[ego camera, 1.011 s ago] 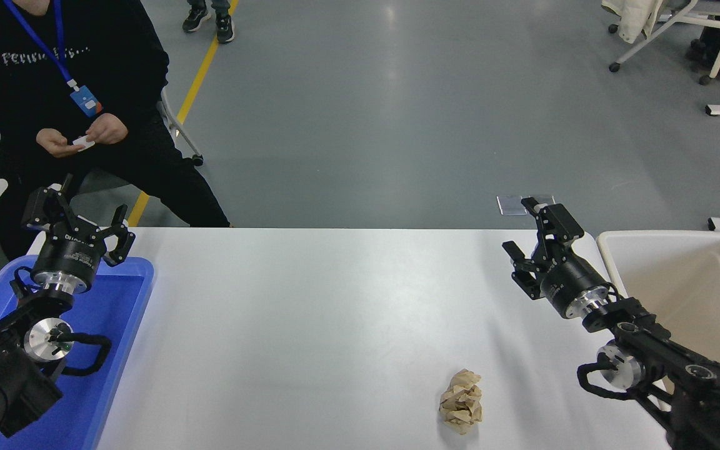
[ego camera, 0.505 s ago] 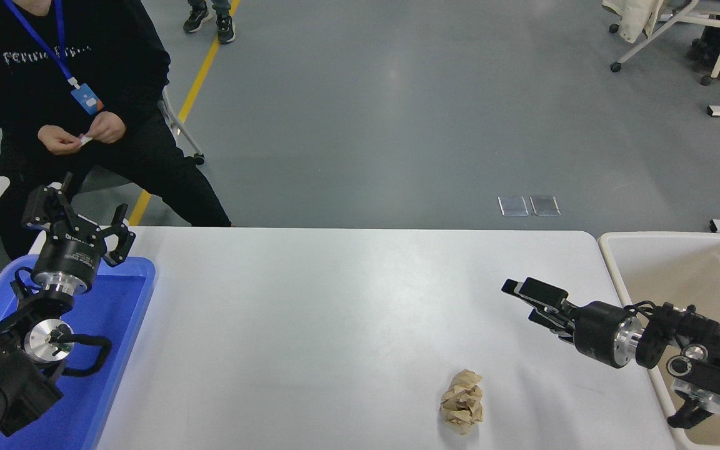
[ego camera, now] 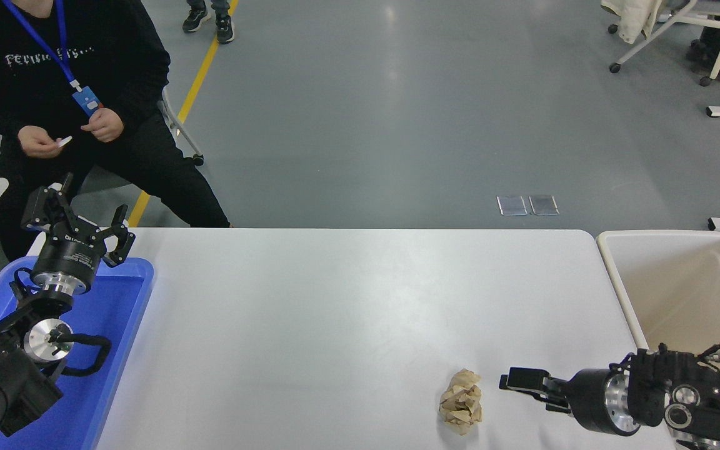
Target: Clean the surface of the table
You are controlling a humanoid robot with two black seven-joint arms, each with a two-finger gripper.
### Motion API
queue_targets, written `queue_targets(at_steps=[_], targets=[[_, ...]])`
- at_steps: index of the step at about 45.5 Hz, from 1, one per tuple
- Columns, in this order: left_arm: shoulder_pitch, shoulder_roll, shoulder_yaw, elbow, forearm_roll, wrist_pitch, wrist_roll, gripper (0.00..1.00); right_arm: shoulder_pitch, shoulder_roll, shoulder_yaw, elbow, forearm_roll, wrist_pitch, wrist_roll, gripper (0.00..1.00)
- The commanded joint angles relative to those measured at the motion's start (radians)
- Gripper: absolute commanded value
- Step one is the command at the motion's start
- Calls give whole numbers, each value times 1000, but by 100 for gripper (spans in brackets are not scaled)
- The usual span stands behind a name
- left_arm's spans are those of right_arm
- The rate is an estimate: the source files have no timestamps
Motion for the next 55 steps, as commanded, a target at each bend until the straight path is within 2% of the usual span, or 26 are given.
queue_targets(at_steps=[1,16,32,55], targets=[[0,0,0,1,0,0,0,100,10,127,-16,-78,66,-5,-51,100],[0,0,0,1,0,-2,0,100,14,233,-16,-158,71,-10,-53,100],[0,0,0,-1,0,-2,0,100,89,233,-17,-156,170,-10,-59,100],[0,0,0,-1,0,-2,0,100,48,322,-19,-183,177,-36,-59,100]])
